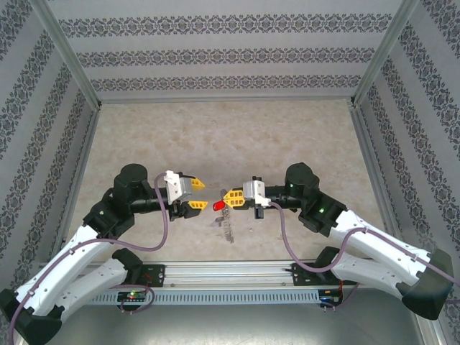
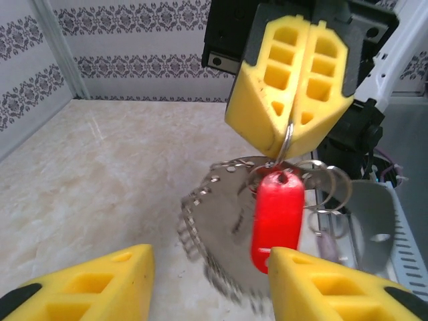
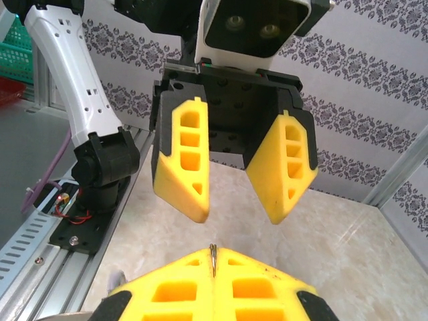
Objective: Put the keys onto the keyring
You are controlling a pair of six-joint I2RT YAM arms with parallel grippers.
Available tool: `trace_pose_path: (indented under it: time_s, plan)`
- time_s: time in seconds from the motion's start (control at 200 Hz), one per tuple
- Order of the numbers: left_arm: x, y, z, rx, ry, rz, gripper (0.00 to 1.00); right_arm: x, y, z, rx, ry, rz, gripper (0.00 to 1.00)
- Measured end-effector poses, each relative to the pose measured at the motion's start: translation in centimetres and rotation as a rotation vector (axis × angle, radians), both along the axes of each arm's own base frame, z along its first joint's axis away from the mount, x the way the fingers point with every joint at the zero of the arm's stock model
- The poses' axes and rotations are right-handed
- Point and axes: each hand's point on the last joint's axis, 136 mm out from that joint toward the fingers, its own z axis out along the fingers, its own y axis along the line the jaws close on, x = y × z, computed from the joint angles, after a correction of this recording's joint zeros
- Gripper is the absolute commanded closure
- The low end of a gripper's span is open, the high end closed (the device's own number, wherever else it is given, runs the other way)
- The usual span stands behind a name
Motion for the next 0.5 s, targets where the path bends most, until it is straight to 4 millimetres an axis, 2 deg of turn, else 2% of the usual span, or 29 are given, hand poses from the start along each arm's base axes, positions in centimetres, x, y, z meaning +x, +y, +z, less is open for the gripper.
trace_pose_path:
  time_s: [0.125,0.26,0.499]
  plan:
    - [0.0,-0.4,-0.2,-0.016,0.062,-0.014,0.51,0.1,0.0,-0.2,-0.003,0.014,-0.008,1.00]
    - [0.4,-1.4,-0.3,-0.039,0.111,-0.046,0.56,0.3,0.1,-0.2,-0.003,0.028,-0.013,1.00]
    - [1.2,-2.5,0.5,-0.082,0.079,-0.082,0.67,0.8,0.6,-0.8,-0.010,0.093,-0.019,1.00]
